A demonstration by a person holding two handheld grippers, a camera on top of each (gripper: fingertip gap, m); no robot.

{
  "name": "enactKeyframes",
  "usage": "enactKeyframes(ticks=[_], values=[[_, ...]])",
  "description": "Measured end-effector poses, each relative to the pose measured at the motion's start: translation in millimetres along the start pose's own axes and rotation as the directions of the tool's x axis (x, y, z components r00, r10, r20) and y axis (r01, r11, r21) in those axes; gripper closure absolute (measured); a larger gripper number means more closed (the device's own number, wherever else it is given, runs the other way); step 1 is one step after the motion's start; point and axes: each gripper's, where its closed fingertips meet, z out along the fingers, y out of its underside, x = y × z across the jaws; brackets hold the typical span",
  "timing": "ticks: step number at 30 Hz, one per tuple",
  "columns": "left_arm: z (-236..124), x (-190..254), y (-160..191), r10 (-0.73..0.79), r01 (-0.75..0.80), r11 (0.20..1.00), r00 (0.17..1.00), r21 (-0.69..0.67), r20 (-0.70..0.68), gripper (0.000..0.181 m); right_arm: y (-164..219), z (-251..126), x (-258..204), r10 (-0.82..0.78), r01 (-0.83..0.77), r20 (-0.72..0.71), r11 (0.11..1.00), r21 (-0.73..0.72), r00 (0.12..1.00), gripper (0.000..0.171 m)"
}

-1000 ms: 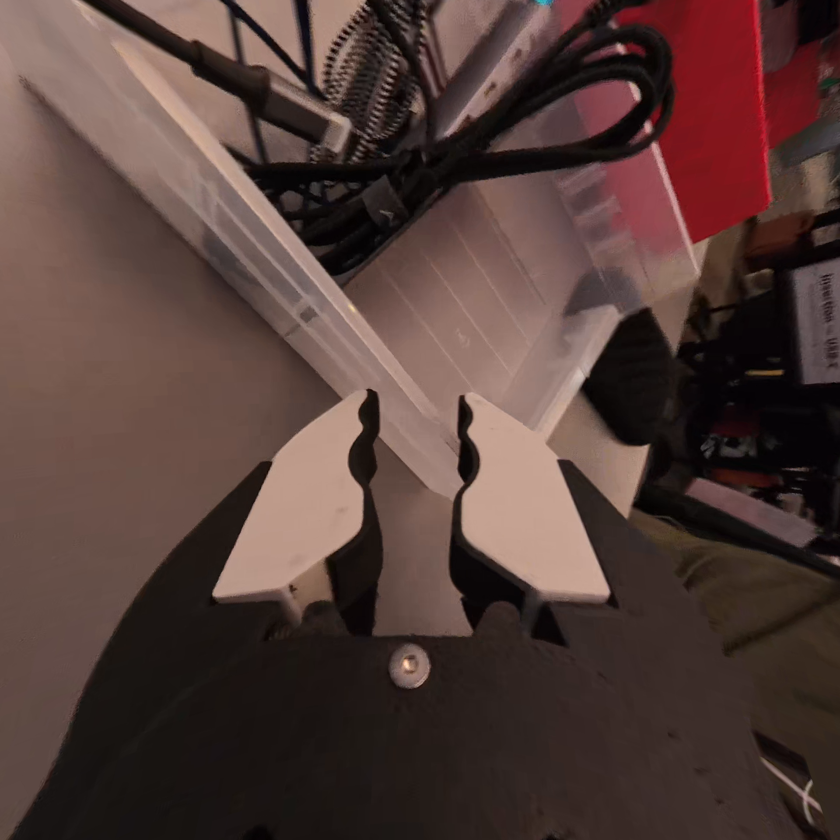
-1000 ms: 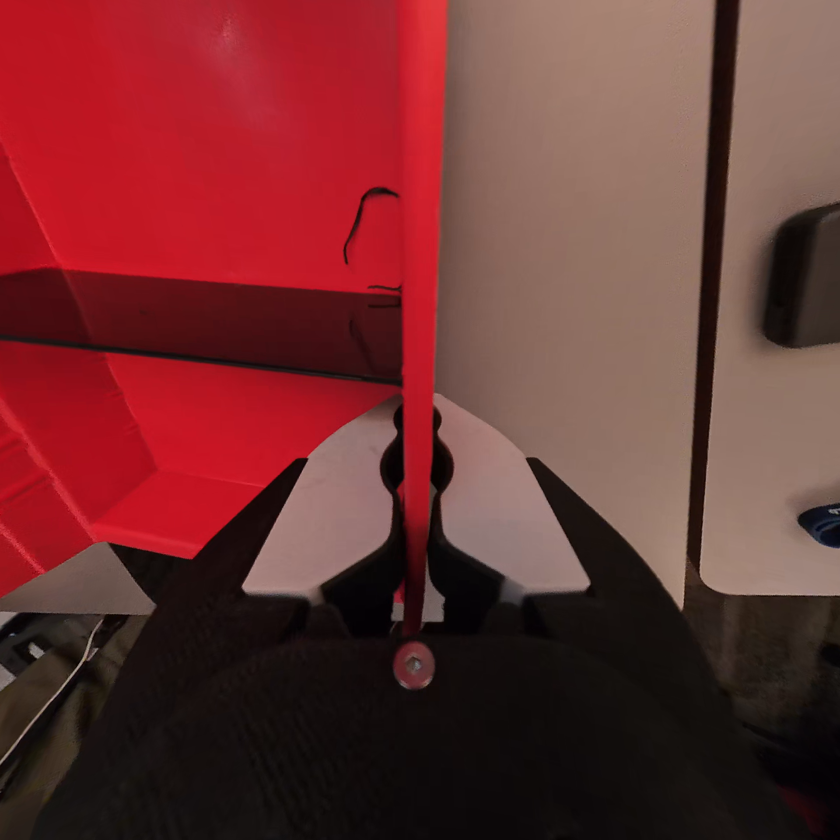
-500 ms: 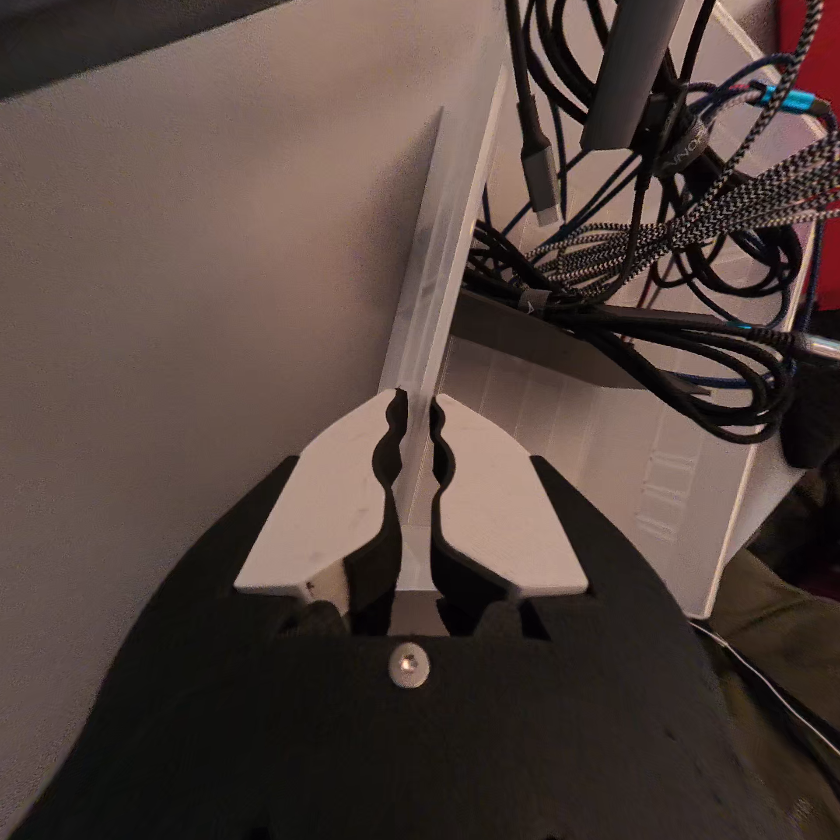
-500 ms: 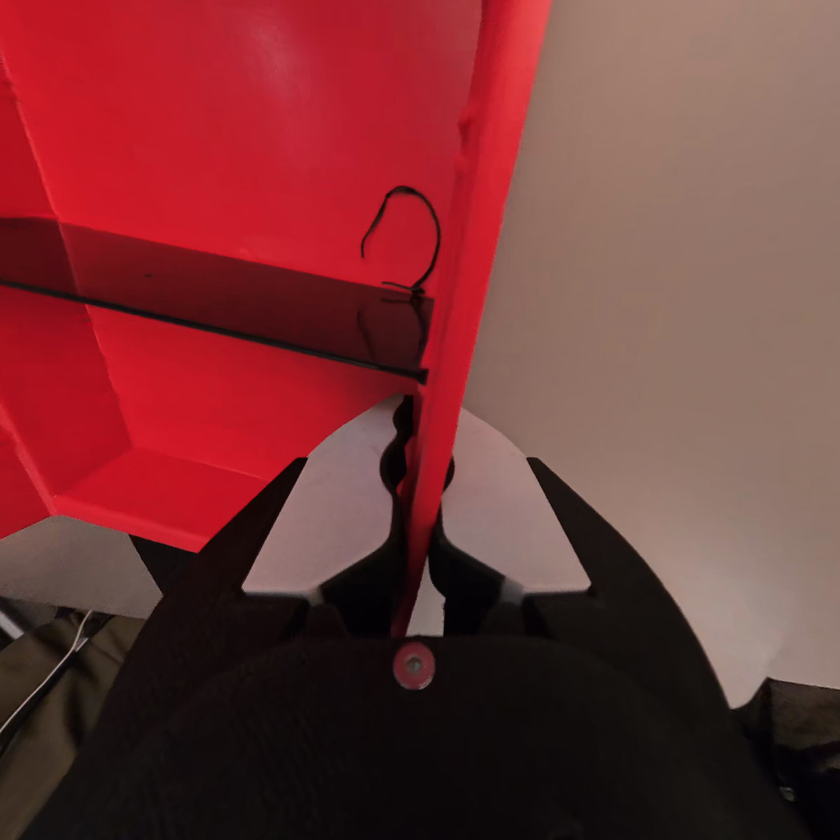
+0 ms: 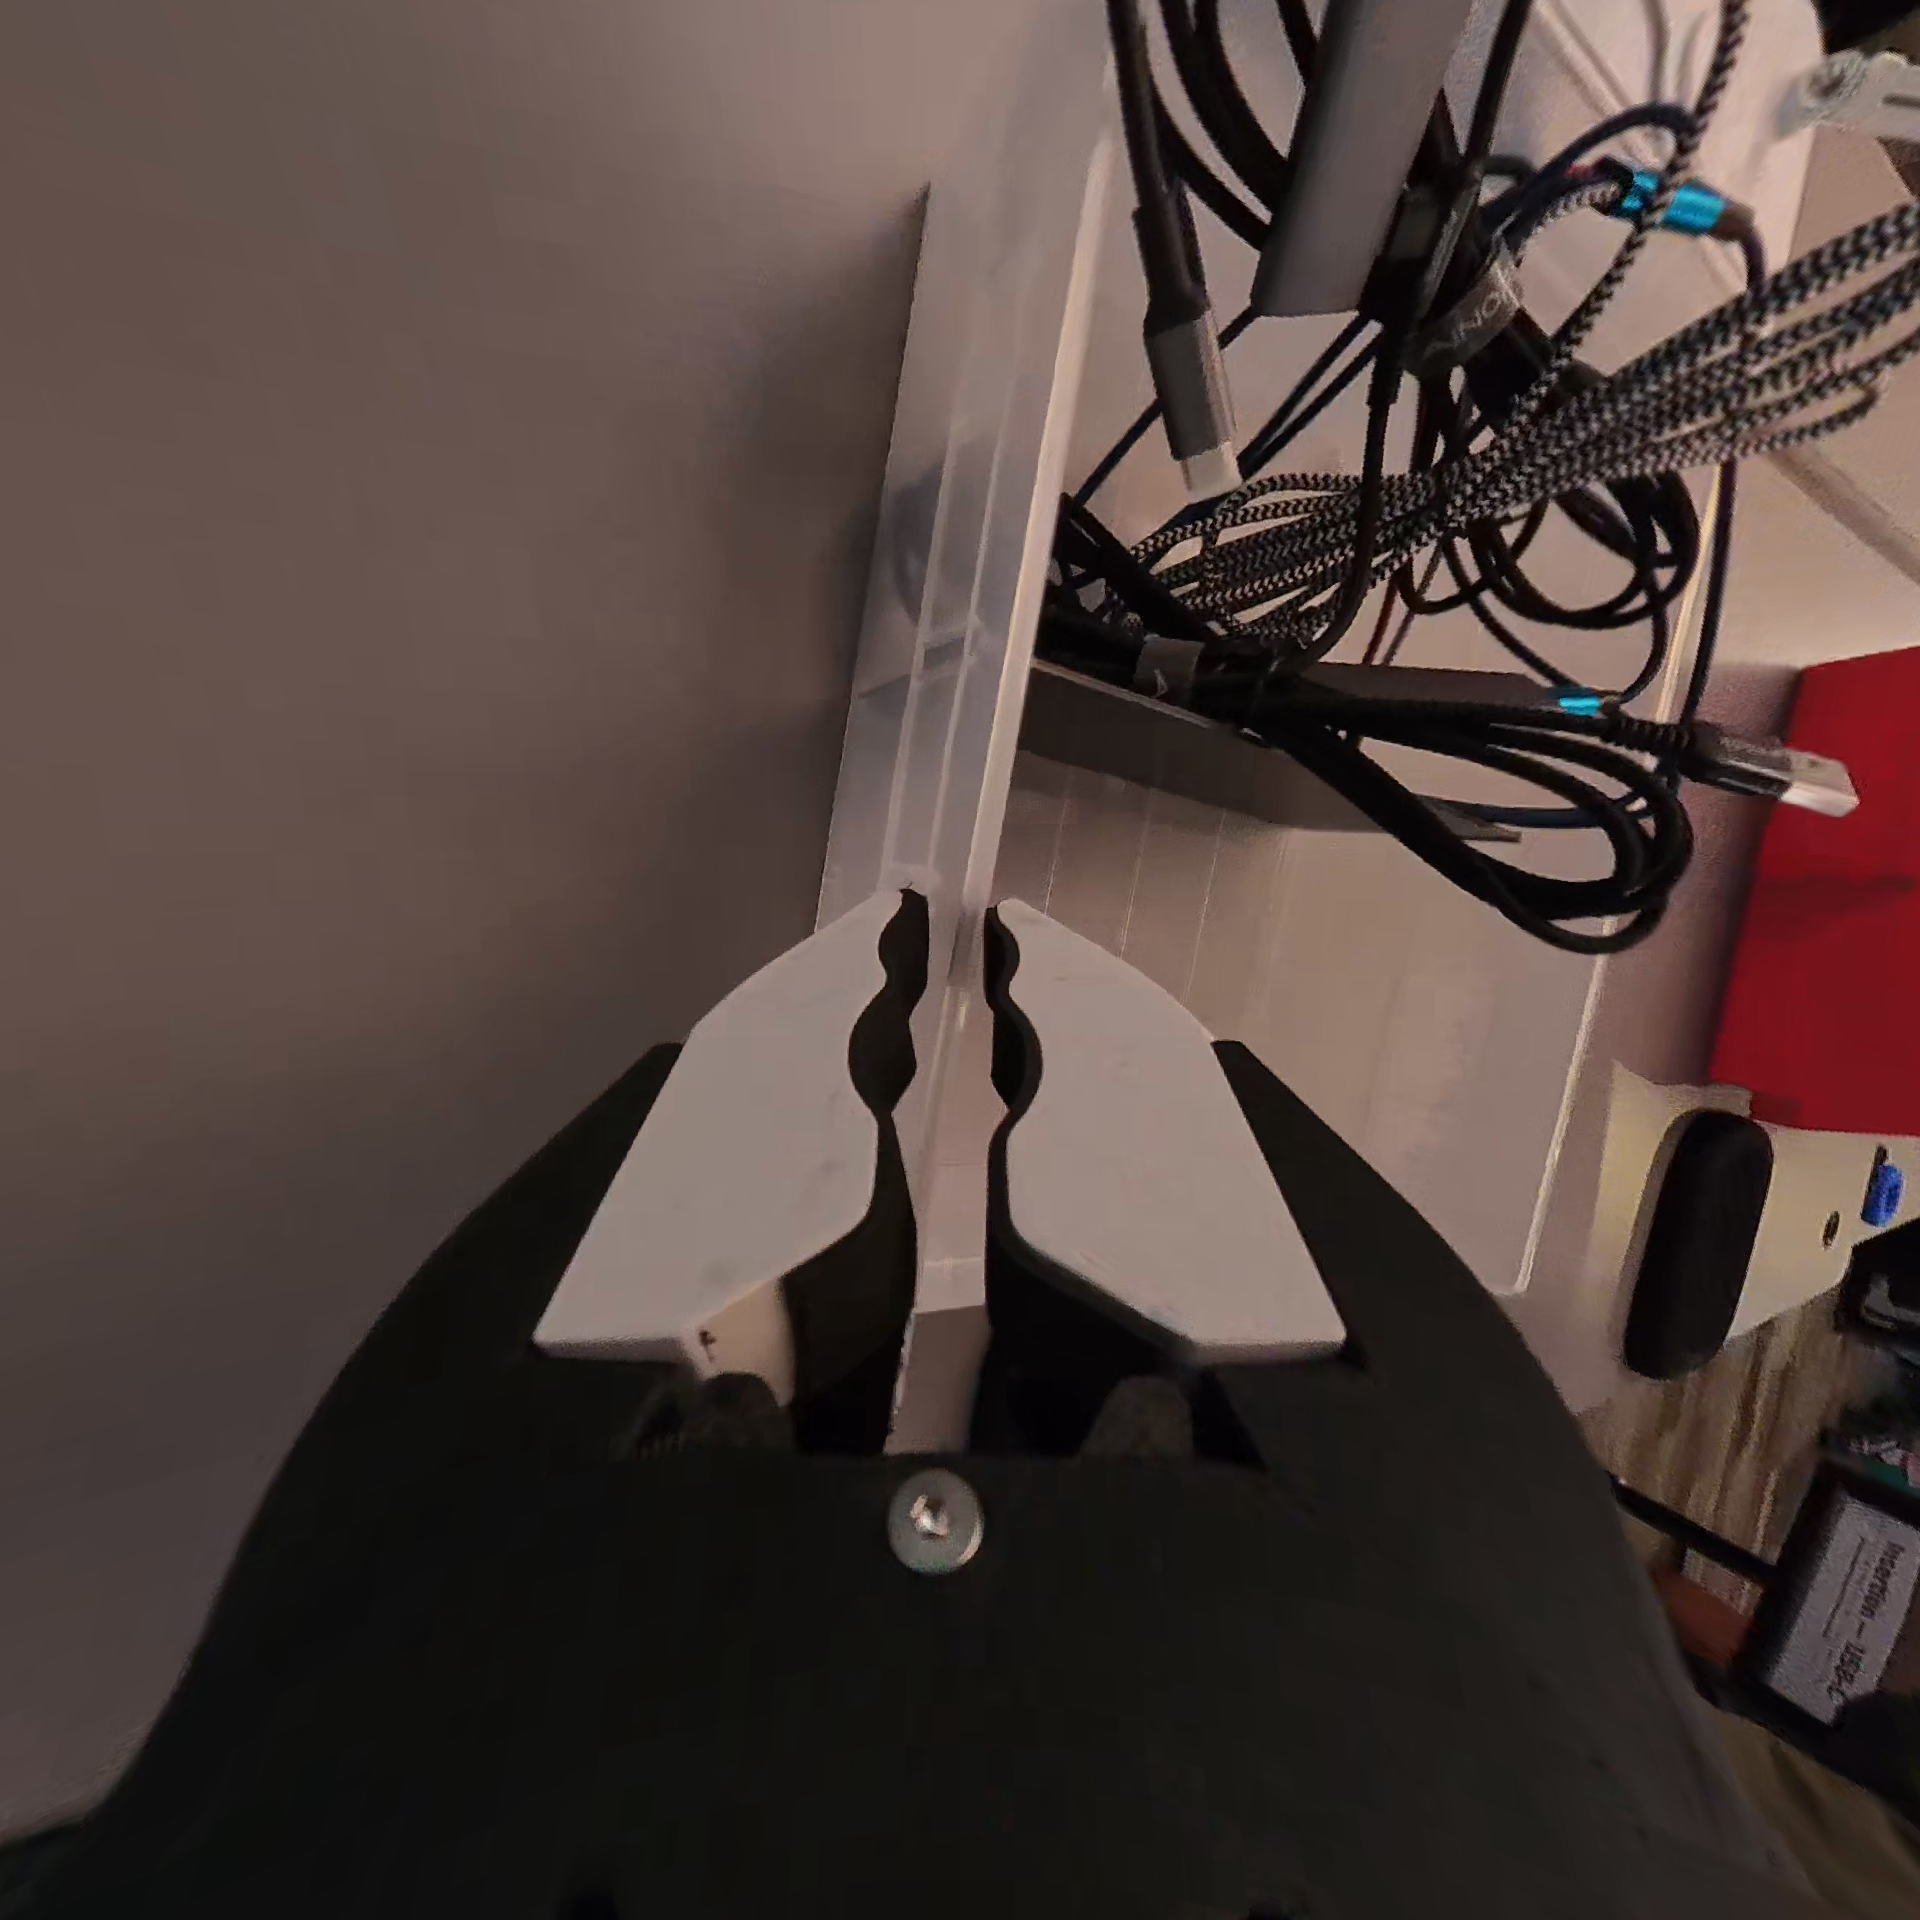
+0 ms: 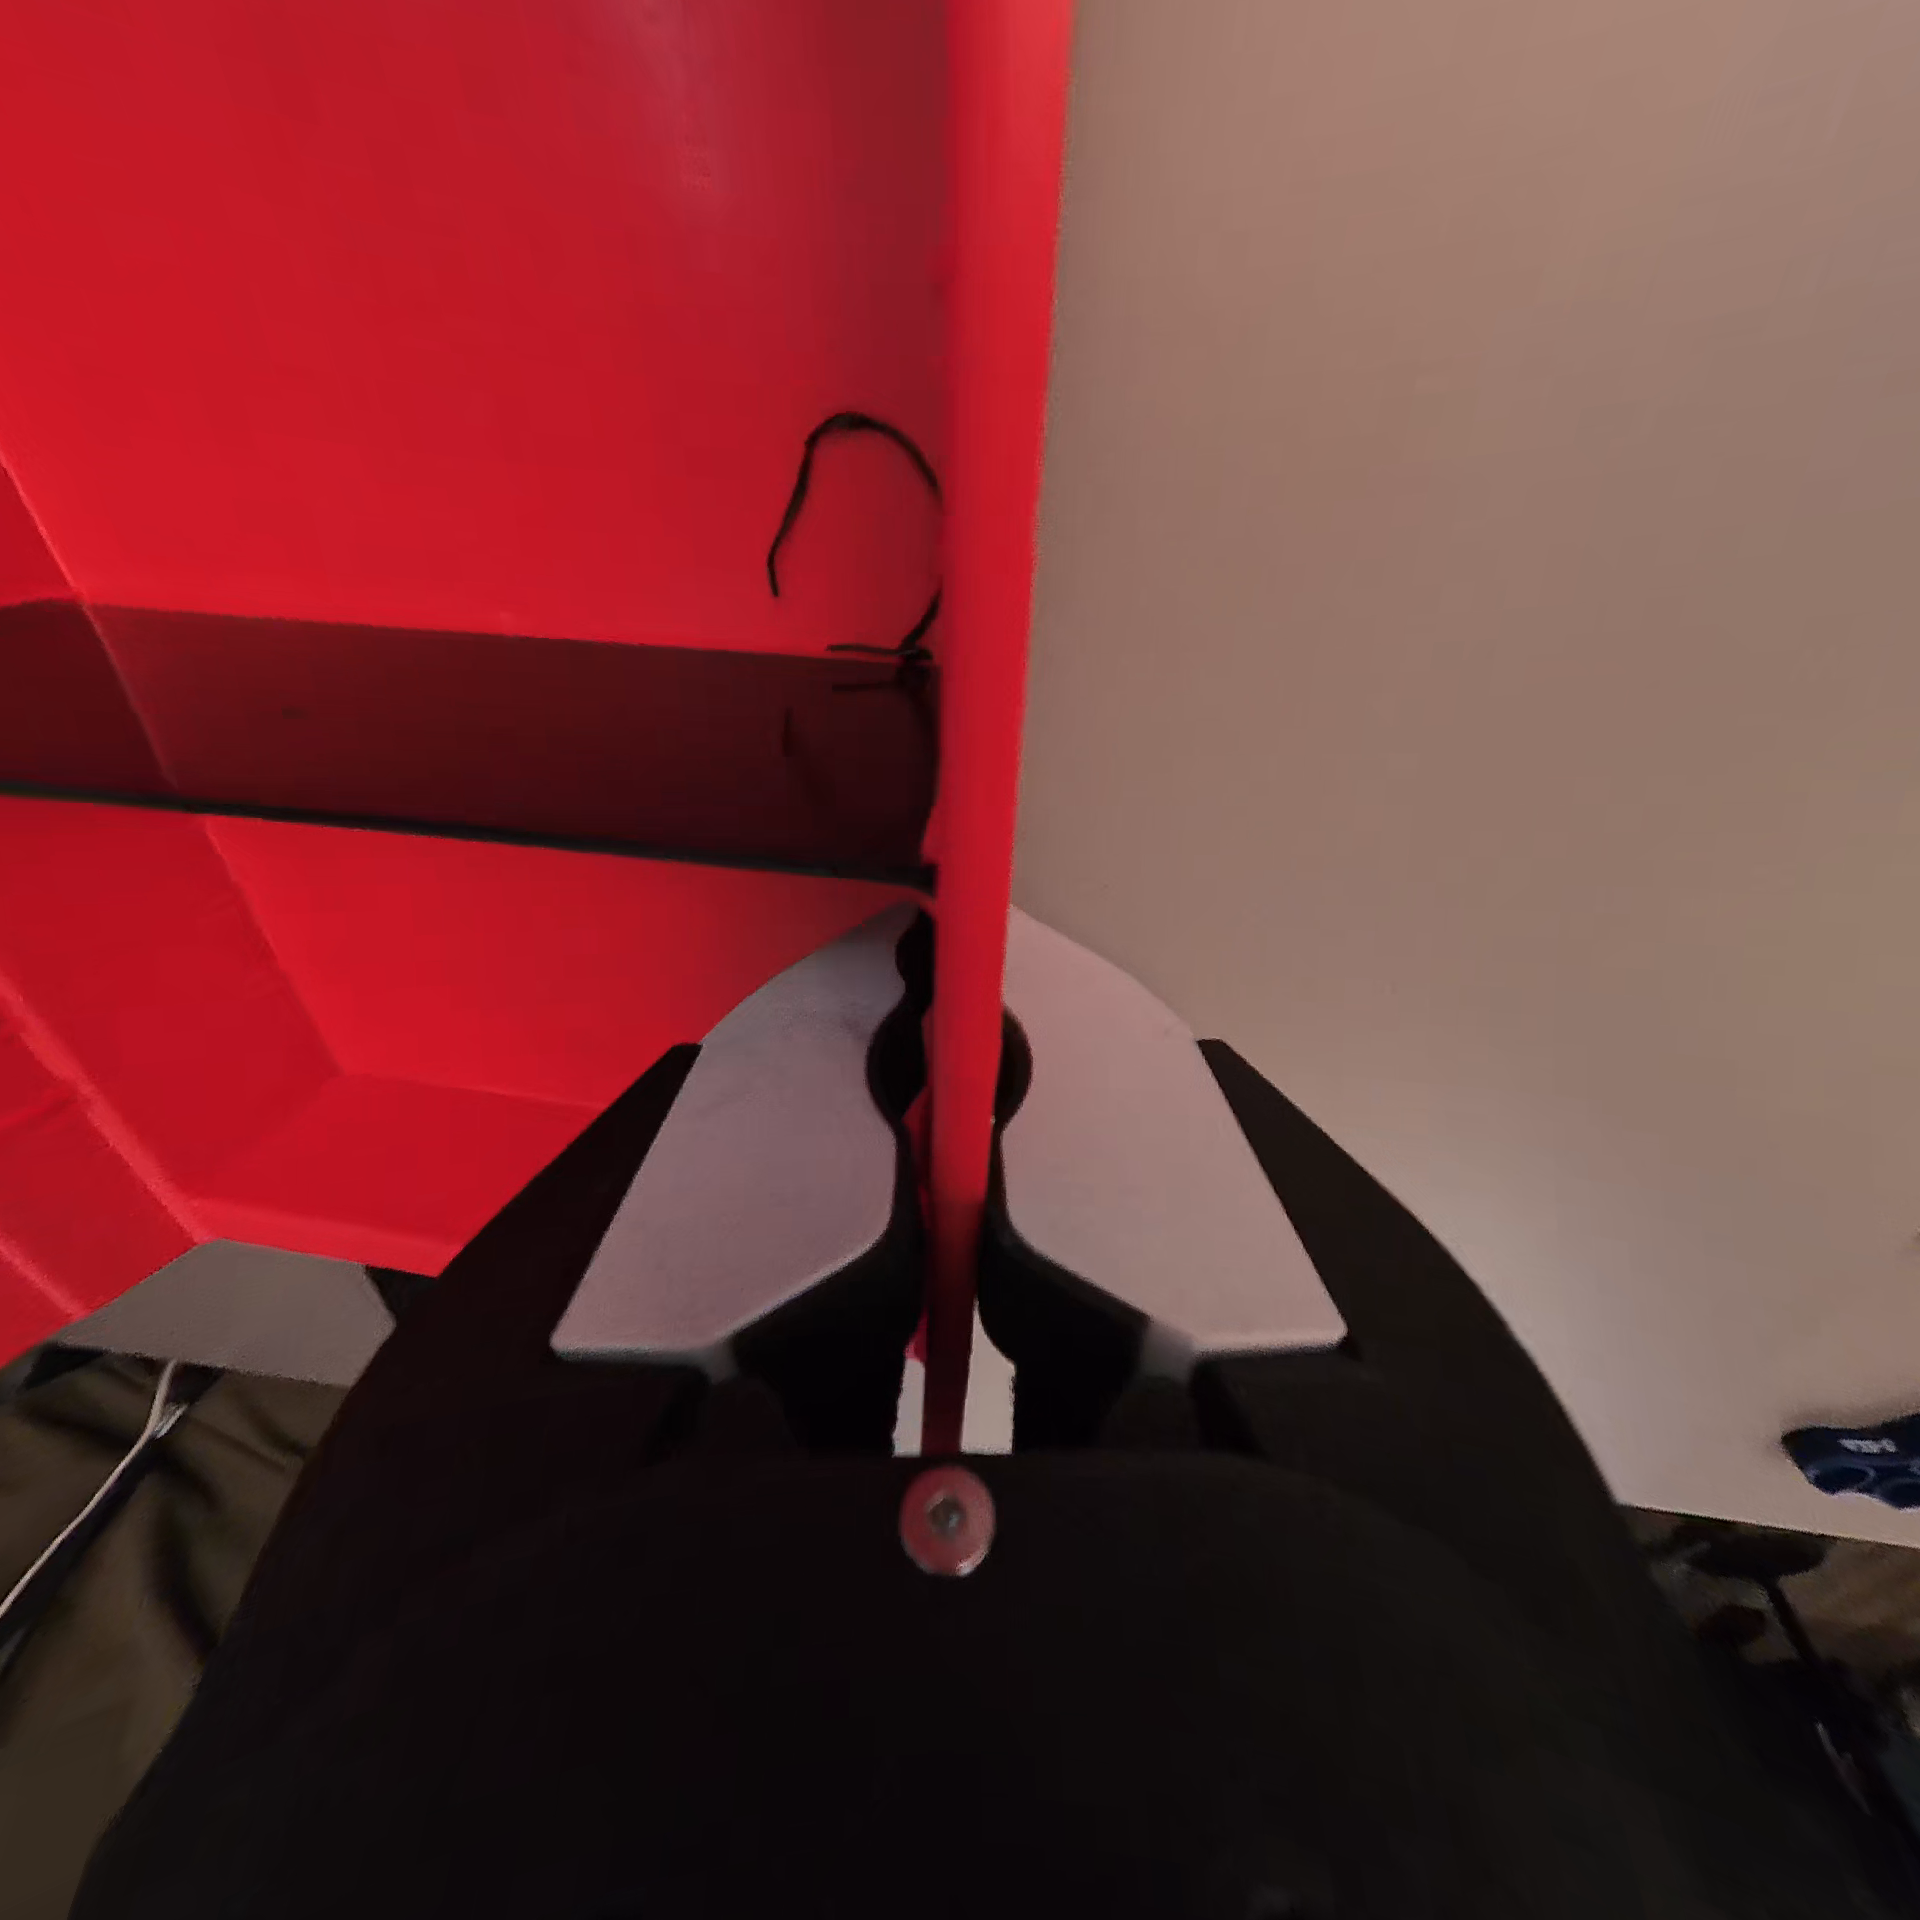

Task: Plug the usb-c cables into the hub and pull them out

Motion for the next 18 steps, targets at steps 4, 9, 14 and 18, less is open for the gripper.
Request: enactKeyframes(ticks=[4, 9, 14, 18], values=[[-11.6, -5.3, 3.6, -0.032, 0.034, 0.999, 0.999, 0.034, -0.031, 0.175, 9.2, 3.3, 1.6, 0.026, -0.025, 0.026, 0.999, -0.042, 0.999, 0.164], [-12.5, -4.9, 3.4, -0.076, 0.078, 0.996, 0.996, 0.041, -0.039, 0.175, 19.4, 2.7, 16.9, 0.032, -0.031, 0.042, 0.999, -0.036, 0.999, 0.165], [-15.7, -0.9, 11.0, -0.084, 0.084, 0.996, 0.996, 0.012, -0.004, 0.177, 17.7, 0.9, 21.6, 0.011, -0.011, 0.002, 1.0, -0.028, 1.0, 0.165], [-19.0, 0.8, 15.2, -0.112, 0.112, 0.994, 0.993, 0.011, -0.041, 0.177, 14.7, 2.8, 19.5, -0.001, 0.001, 0.008, 1.0, 0.003, 1.0, 0.164]])
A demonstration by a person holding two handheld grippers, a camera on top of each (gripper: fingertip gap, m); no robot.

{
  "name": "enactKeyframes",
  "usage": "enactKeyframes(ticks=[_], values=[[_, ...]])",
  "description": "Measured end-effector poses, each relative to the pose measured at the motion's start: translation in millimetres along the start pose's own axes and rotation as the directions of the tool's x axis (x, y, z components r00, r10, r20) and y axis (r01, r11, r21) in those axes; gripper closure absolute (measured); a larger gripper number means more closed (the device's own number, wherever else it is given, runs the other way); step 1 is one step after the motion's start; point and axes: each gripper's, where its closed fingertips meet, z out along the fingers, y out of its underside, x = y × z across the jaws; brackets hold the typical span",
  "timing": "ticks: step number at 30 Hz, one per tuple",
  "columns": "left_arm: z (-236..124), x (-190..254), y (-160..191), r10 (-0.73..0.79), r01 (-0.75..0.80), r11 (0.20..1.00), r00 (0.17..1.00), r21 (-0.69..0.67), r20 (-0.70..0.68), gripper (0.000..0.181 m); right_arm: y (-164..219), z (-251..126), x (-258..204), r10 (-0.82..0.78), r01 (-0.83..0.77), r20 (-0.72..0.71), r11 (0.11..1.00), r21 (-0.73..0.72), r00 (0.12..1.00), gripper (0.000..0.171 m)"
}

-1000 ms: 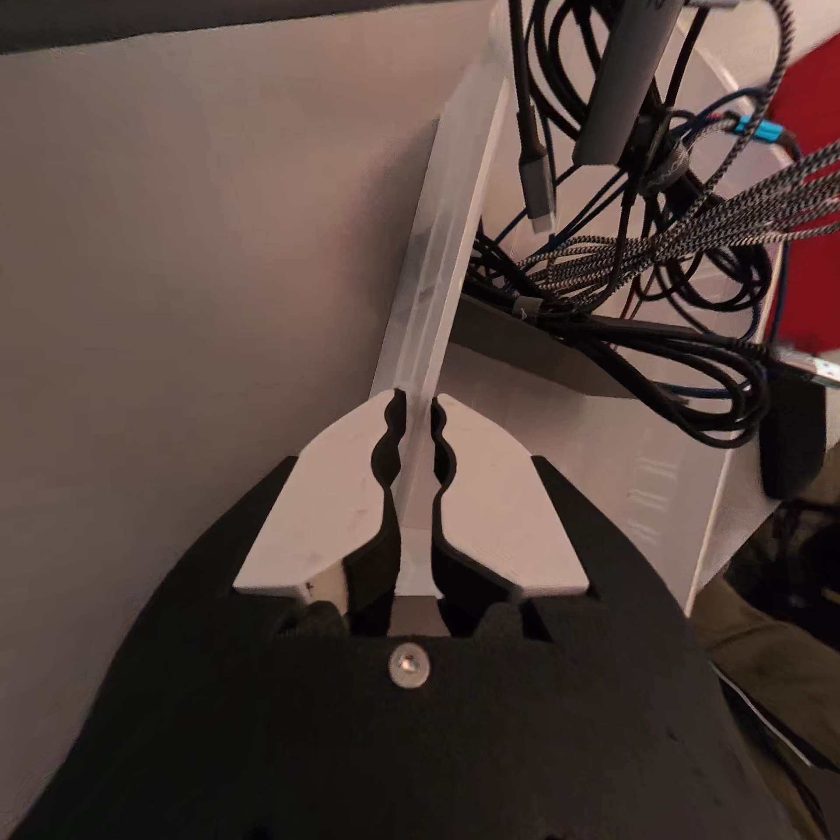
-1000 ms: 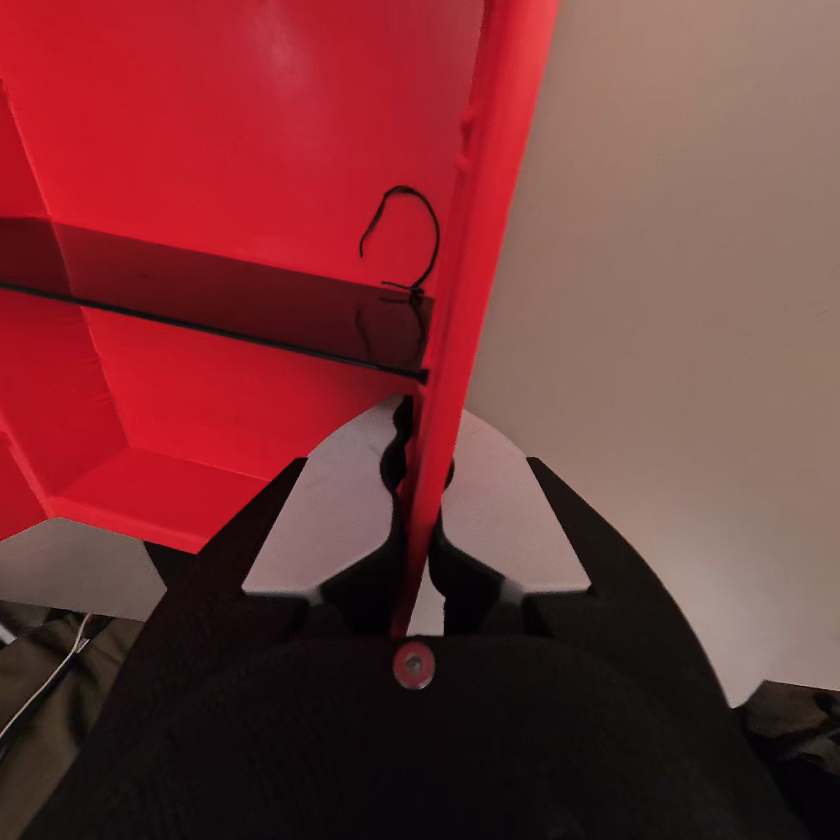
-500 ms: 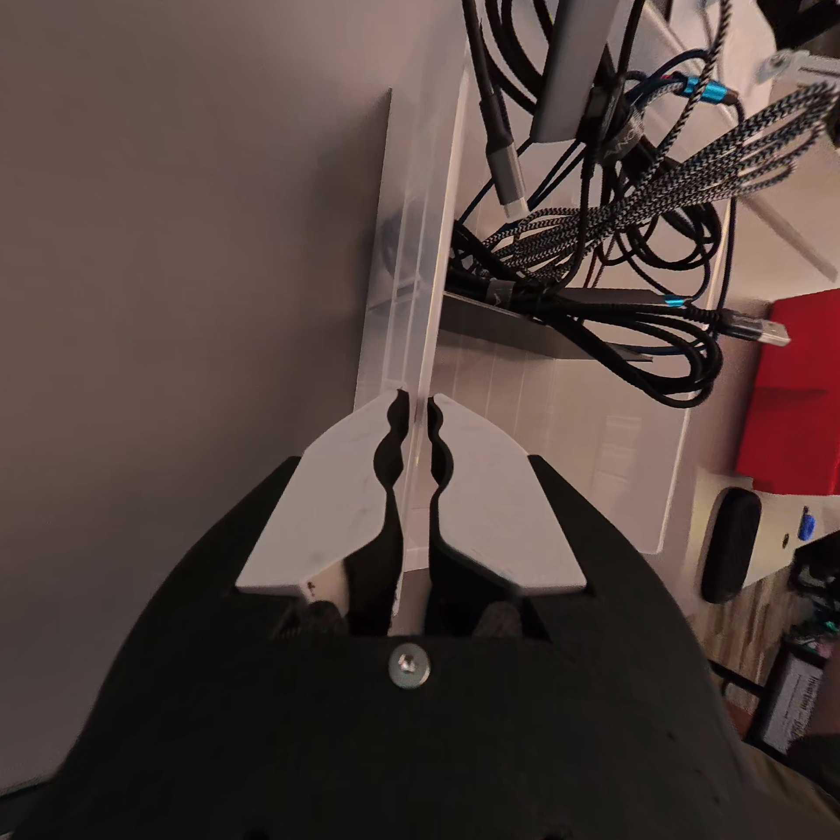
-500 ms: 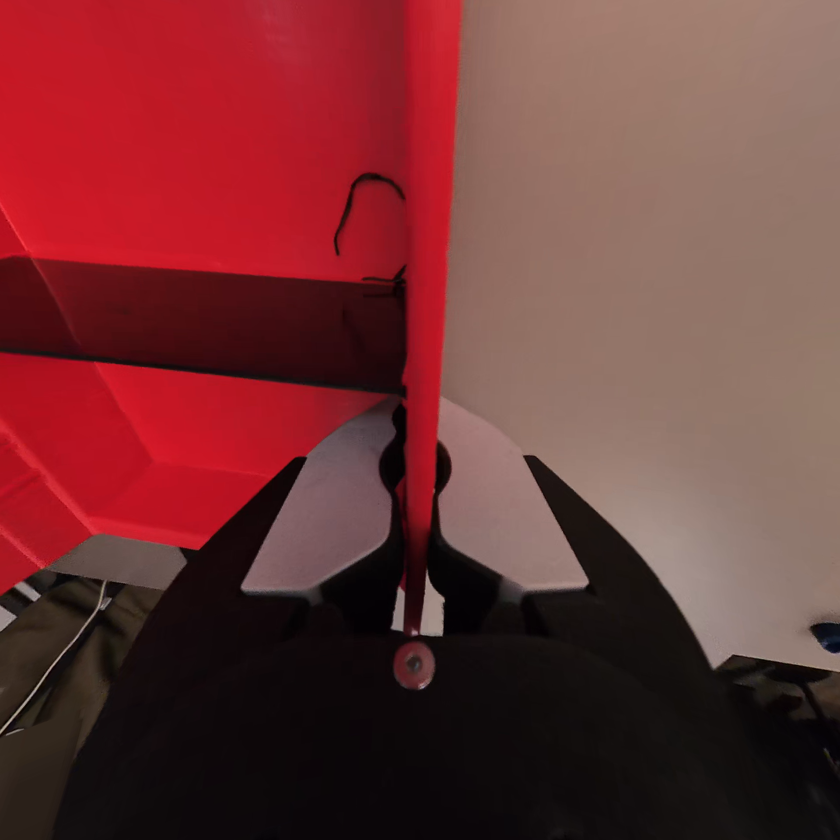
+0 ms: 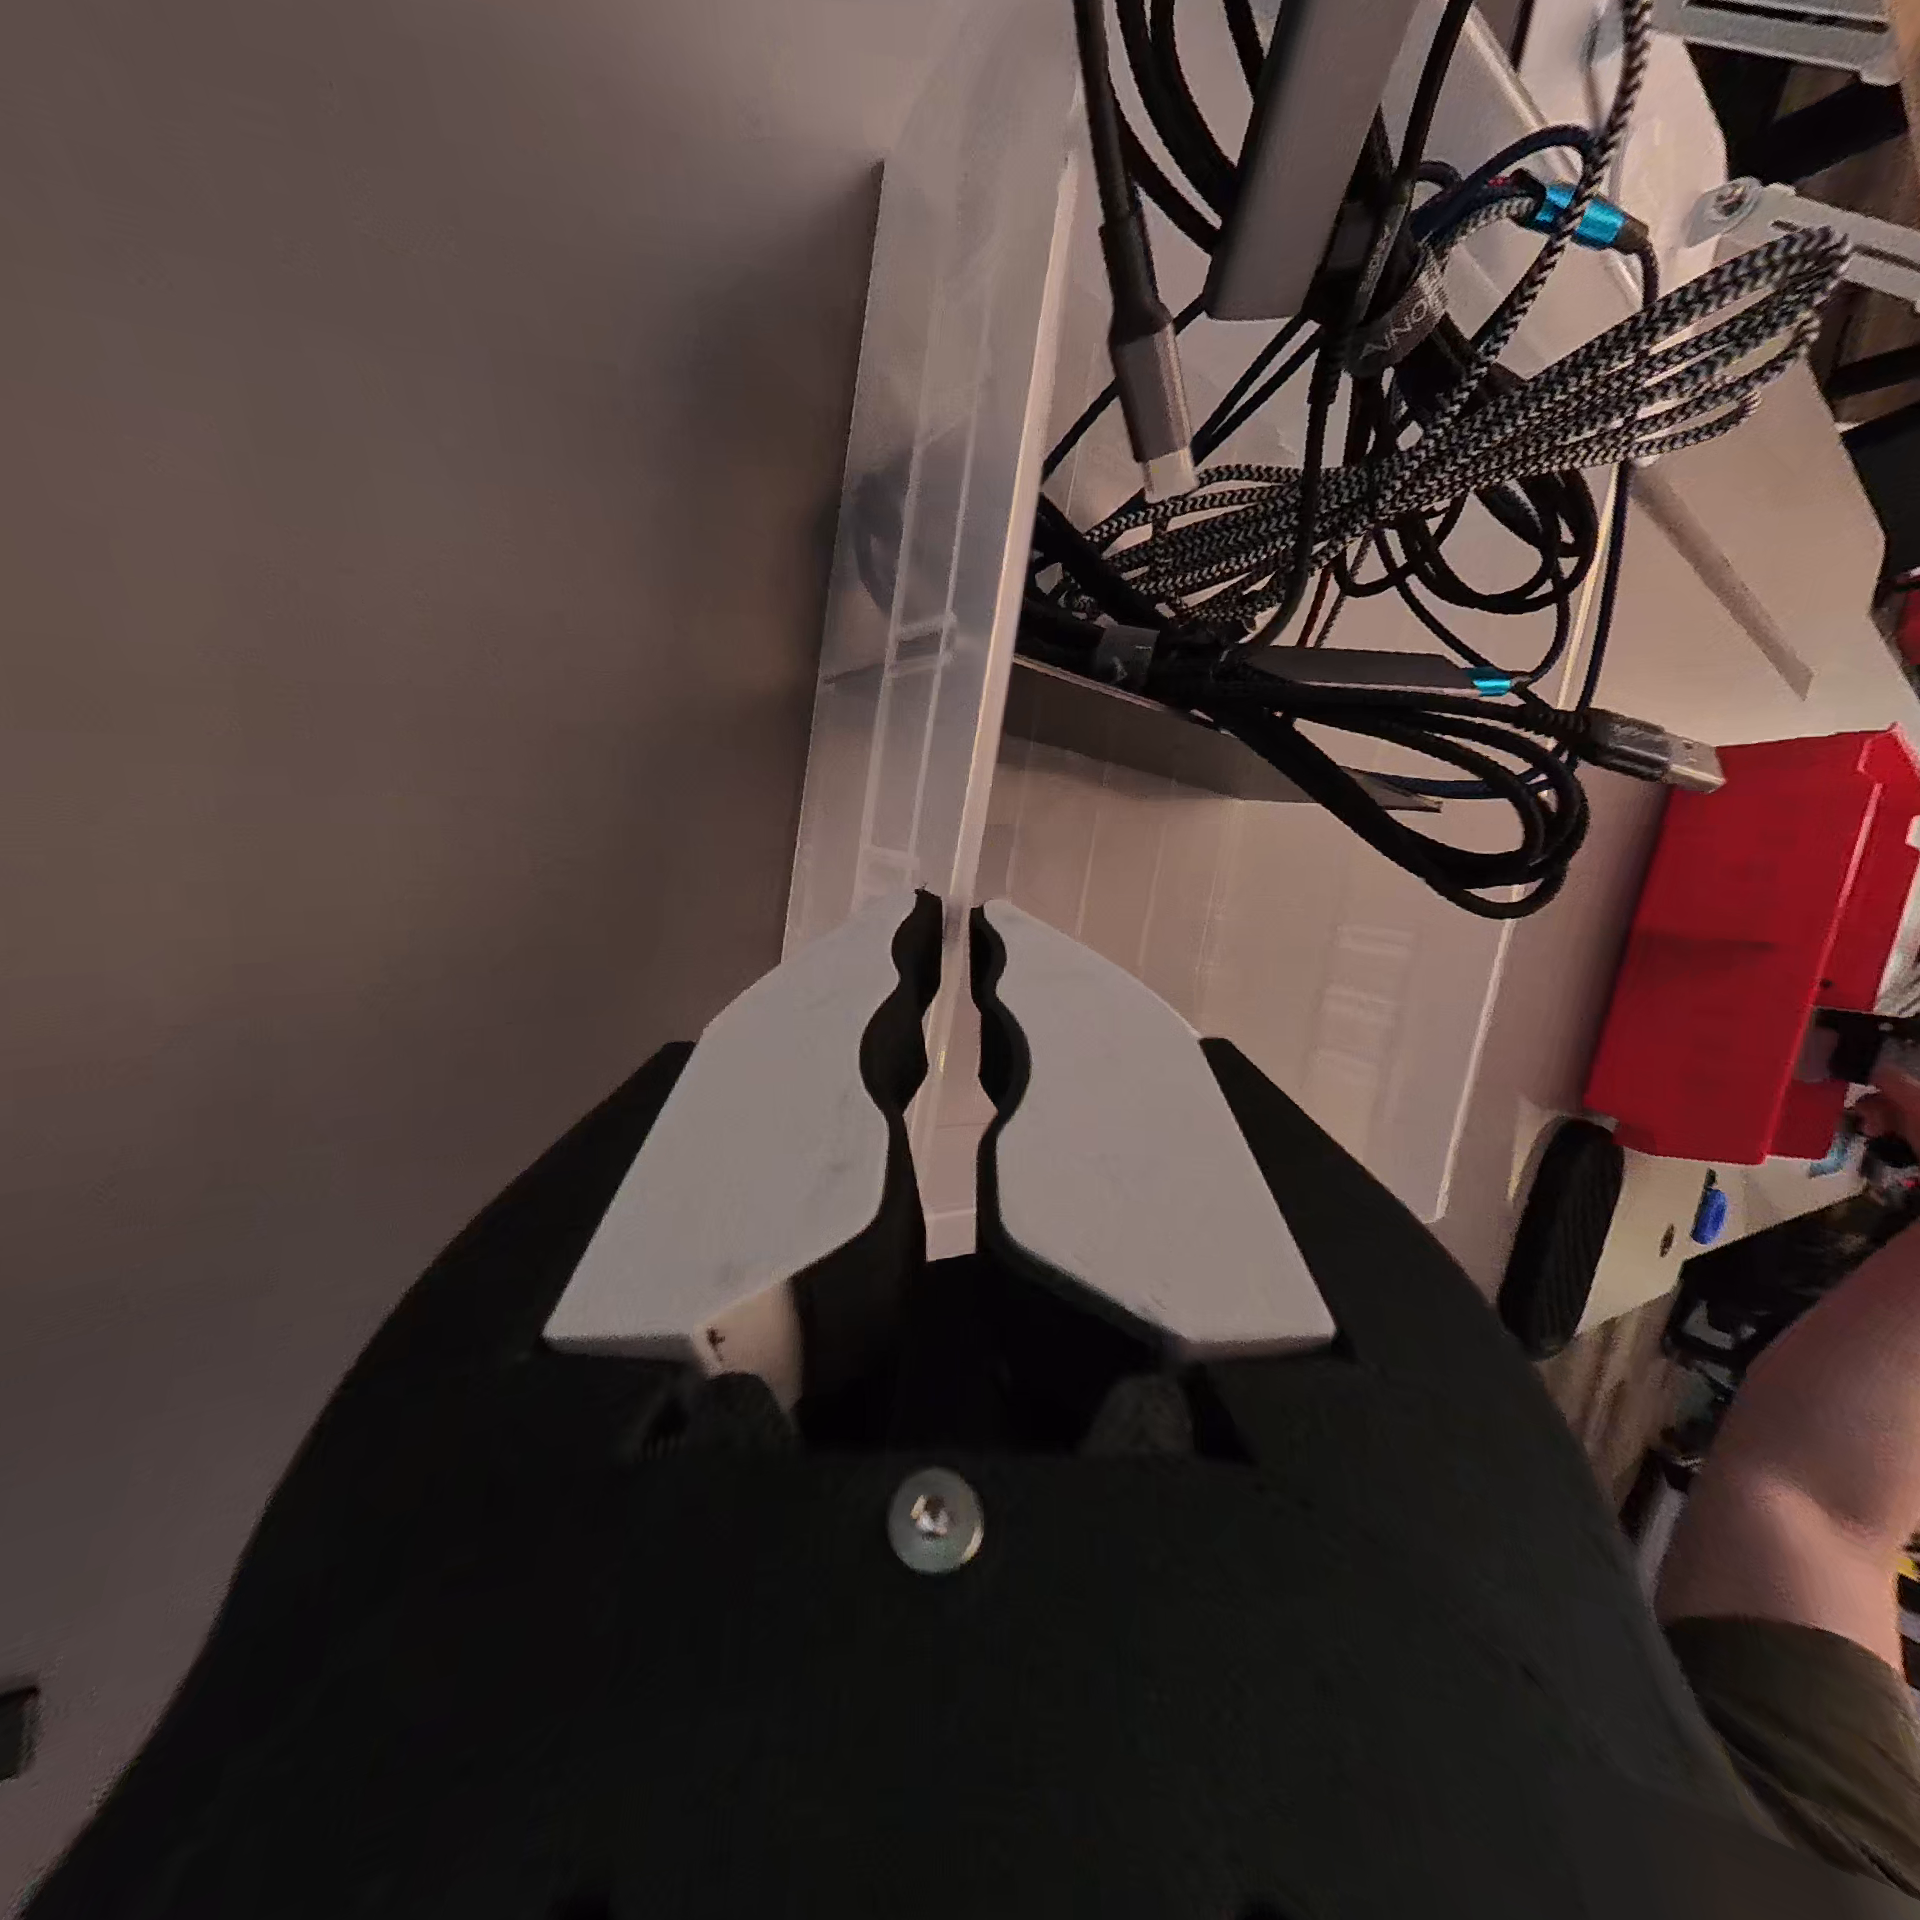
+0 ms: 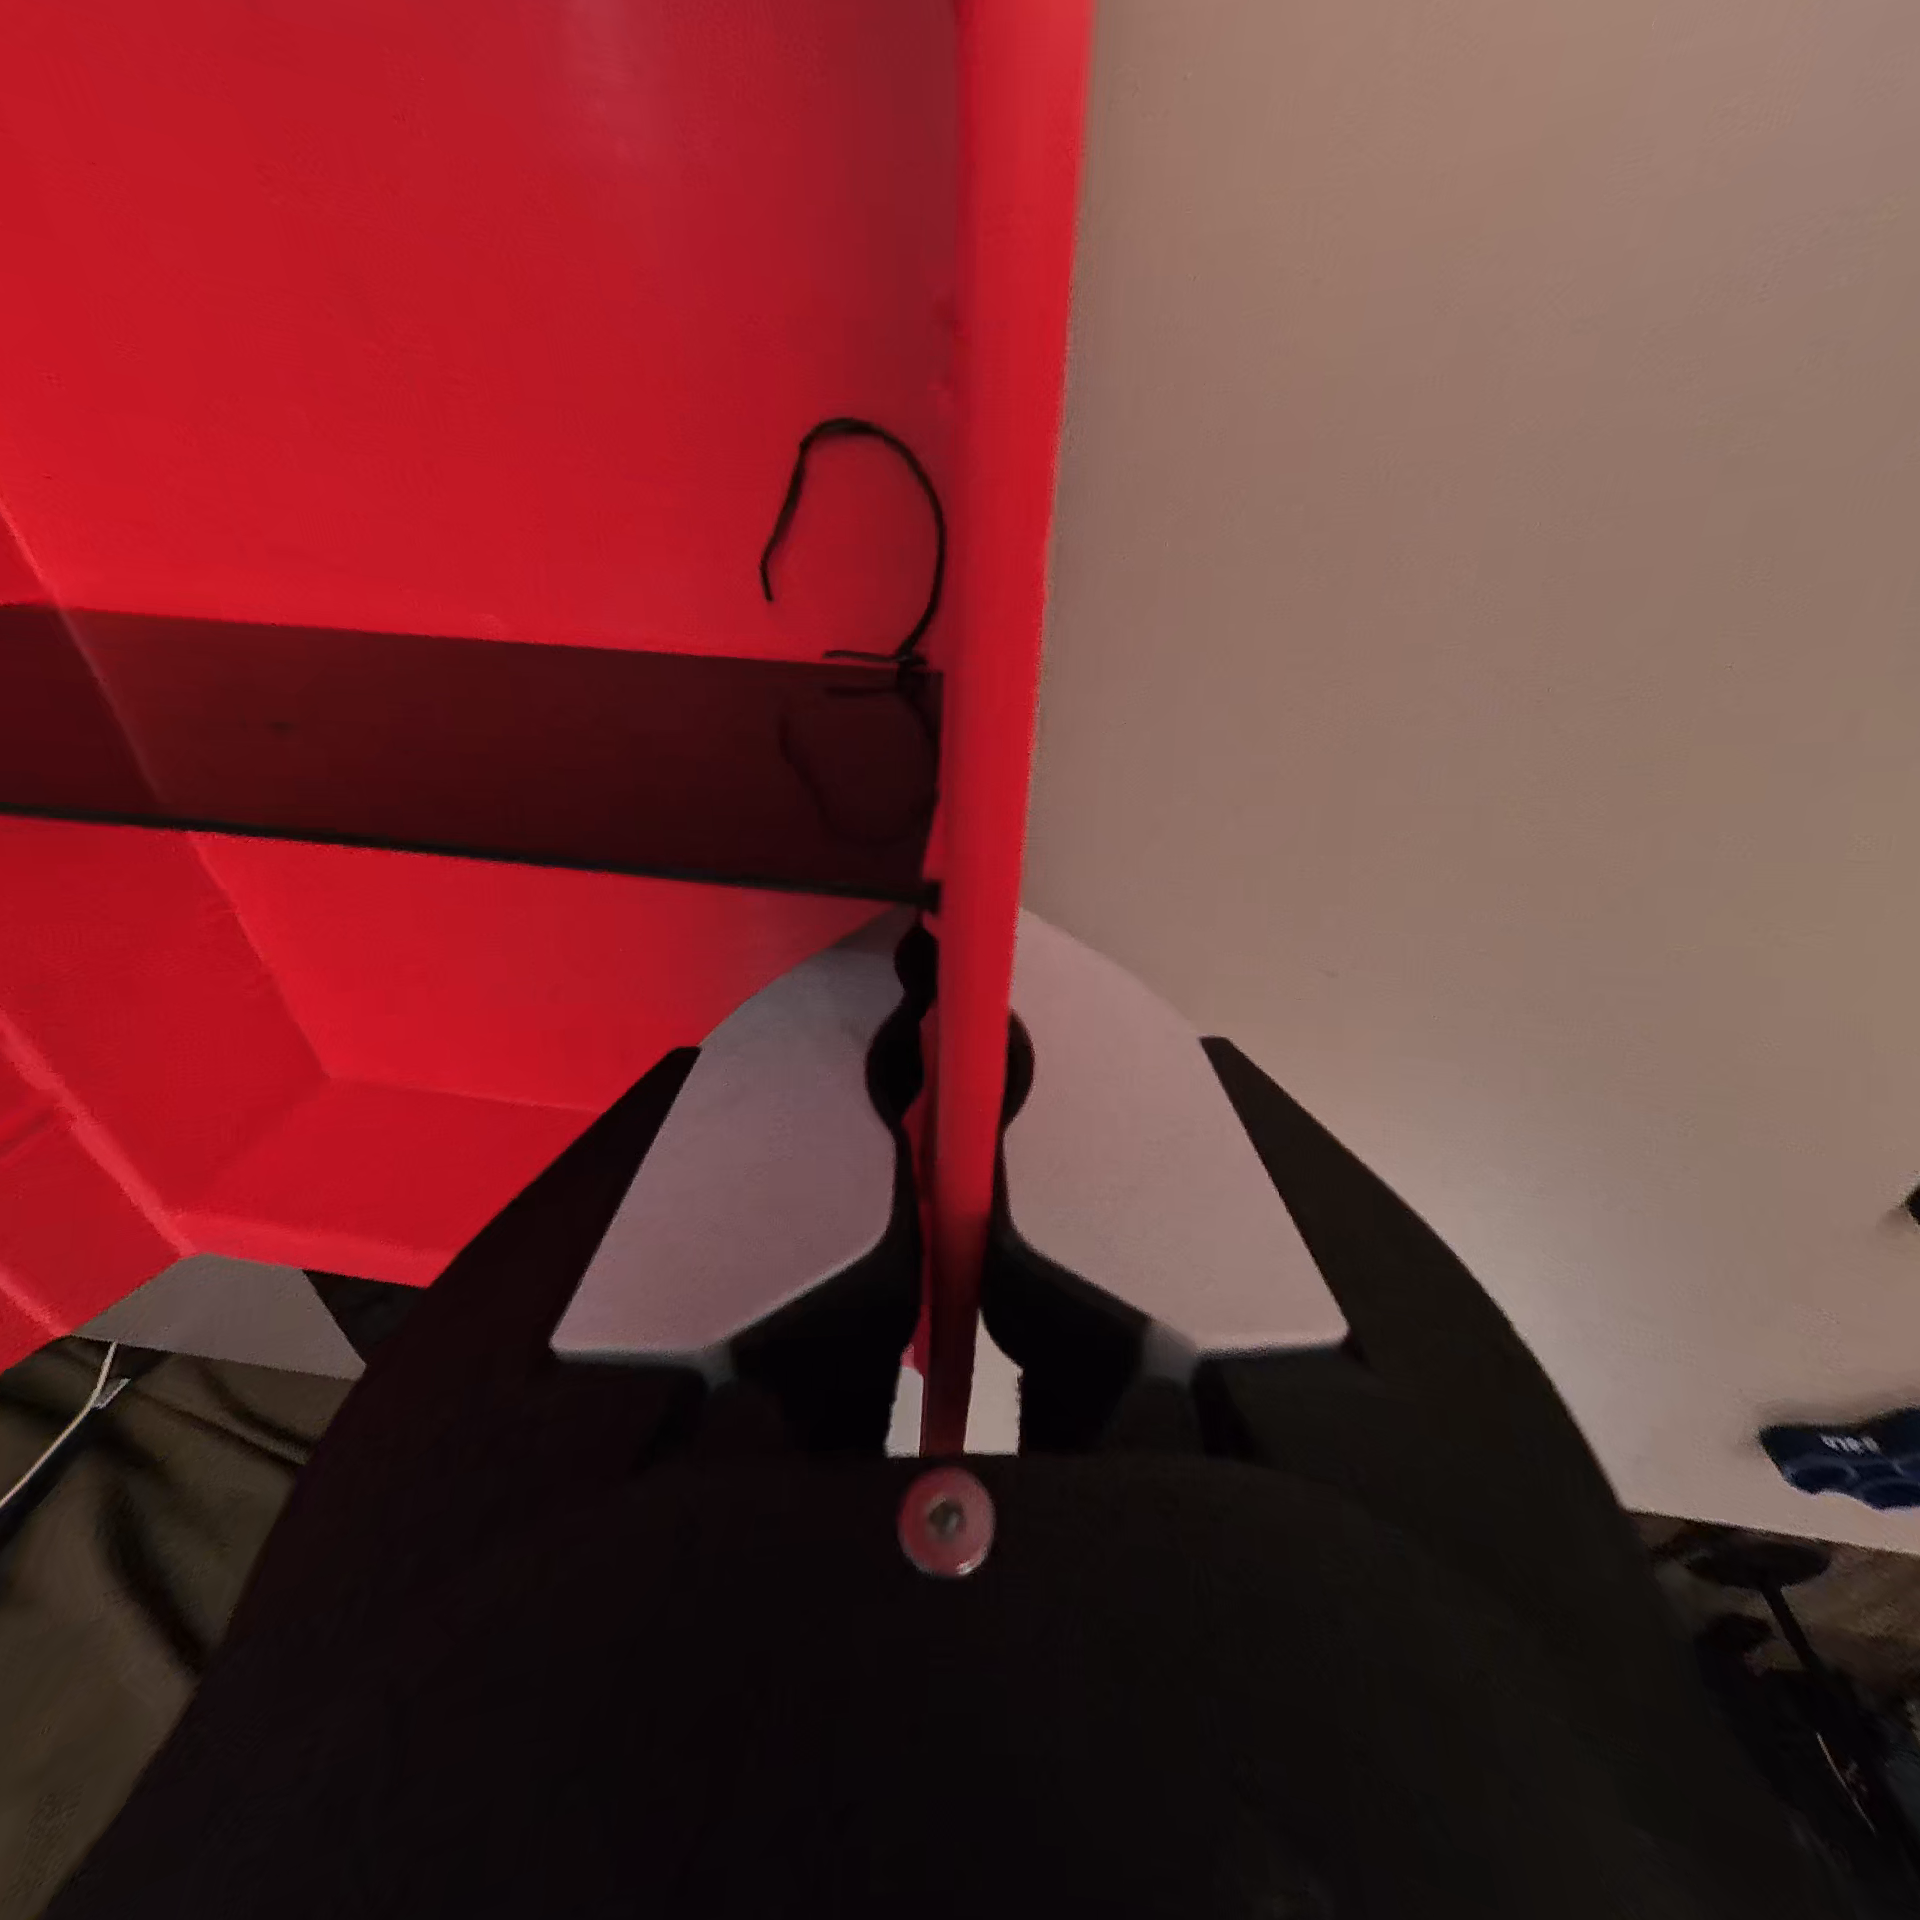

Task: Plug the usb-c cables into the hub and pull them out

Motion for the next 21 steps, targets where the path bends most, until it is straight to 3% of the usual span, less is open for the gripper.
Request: enactKeyframes(ticks=[4, 7, 10, 13, 15, 18, 21], values=[[-5.1, 3.4, -4.8, -0.048, 0.05, 0.998, 0.997, 0.037, -0.065, 0.172, 3.7, 5.1, -1.5, -0.031, 0.031, 0.024, 0.999, 0.018, 0.999, 0.163], [-26.6, 12.0, -26.3, -0.054, 0.078, 0.978, 0.99, 0.194, -0.13, 0.167, -2.3, -4.9, -1.0, -0.048, 0.047, 0.003, 0.994, 0.095, 0.999, 0.149], [-59.2, 29.2, -49.6, 0.051, 0.017, 0.919, 0.986, 0.393, -0.162, 0.161, -11.4, -34.2, -3.3, -0.073, 0.079, -0.035, 0.975, 0.207, 0.997, 0.138], [-91.6, 65.8, -74.7, 0.239, -0.065, 0.794, 0.948, 0.605, -0.212, 0.158, -31.2, -84.6, -11.7, -0.094, 0.134, -0.117, 0.903, 0.408, 0.989, 0.135], [-98.3, 95.8, -82.9, 0.359, -0.109, 0.735, 0.9, 0.669, -0.247, 0.155, -50.8, -129.0, -37.4, -0.156, 0.221, -0.159, 0.763, 0.607, 0.975, 0.132], [-83.5, 117.2, -103.1, 0.423, -0.196, 0.658, 0.895, 0.727, -0.141, 0.147, -63.3, -199.7, -100.5, -0.268, 0.314, -0.217, 0.407, 0.858, 0.939, 0.125], [-56.3, 118.0, -132.8, 0.377, -0.217, 0.549, 0.926, 0.807, -0.007, 0.104, -53.7, -248.4, -164.5, -0.359, 0.301, -0.254, 0.081, 0.95, 0.898, 0.125]])
